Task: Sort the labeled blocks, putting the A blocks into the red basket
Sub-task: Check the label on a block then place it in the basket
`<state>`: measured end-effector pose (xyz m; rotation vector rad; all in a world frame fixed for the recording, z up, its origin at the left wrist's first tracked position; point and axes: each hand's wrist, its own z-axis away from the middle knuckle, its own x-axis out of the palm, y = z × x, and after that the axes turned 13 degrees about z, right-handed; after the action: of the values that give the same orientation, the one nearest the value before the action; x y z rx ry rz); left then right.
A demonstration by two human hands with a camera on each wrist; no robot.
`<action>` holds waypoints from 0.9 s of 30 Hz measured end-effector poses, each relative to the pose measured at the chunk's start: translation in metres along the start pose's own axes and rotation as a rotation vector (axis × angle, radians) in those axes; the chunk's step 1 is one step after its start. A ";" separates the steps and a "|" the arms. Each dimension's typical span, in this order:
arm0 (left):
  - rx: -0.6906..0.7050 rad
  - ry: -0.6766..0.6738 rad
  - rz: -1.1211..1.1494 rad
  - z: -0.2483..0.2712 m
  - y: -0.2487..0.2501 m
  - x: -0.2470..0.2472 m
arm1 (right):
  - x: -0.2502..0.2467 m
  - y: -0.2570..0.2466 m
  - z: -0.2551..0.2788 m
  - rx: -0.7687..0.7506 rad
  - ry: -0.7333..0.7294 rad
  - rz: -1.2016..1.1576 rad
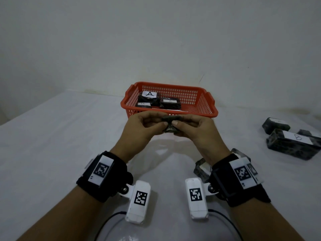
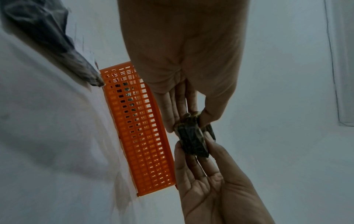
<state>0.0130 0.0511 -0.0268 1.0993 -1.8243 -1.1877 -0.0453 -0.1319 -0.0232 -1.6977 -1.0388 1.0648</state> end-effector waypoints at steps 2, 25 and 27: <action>0.003 0.009 0.009 -0.001 0.000 0.000 | 0.000 -0.001 0.000 0.000 -0.006 -0.005; -0.032 -0.004 0.047 0.001 0.003 0.000 | 0.001 0.000 0.001 0.012 -0.093 -0.046; -0.040 -0.007 0.079 0.001 0.003 -0.001 | 0.001 0.000 0.000 -0.003 -0.080 -0.062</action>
<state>0.0114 0.0529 -0.0244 0.9930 -1.8242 -1.1786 -0.0452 -0.1304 -0.0238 -1.6261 -1.1376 1.0991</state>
